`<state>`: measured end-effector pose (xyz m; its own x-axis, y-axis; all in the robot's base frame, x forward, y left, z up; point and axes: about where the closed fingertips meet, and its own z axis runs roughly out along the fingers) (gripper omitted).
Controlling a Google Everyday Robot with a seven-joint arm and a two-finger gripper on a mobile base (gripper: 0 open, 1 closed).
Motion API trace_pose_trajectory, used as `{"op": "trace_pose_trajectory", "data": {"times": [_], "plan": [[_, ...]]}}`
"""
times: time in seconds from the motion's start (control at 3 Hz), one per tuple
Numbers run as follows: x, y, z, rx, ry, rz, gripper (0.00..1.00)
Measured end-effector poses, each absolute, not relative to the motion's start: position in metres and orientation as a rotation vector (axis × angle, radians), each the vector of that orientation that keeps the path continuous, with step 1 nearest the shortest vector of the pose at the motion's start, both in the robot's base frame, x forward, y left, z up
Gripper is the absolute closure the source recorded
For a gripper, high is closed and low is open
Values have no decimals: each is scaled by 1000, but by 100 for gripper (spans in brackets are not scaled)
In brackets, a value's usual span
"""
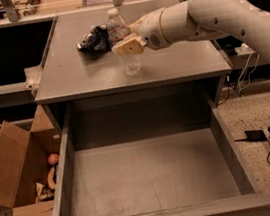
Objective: Place water bottle into top drawer
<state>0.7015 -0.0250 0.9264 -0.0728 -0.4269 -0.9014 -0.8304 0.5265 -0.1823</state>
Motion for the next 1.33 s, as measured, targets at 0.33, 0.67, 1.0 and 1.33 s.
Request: {"op": "trace_pose_trajectory", "data": {"times": [0.33,0.67,1.0,1.33], "plan": [[687,-14,939,-1091,1617,534,66],[650,-19,953,-1121,1548,604,88],[610,-21,950,-1171,1554,681,100],[610,-21,949,-1171,1554,682,100]]}}
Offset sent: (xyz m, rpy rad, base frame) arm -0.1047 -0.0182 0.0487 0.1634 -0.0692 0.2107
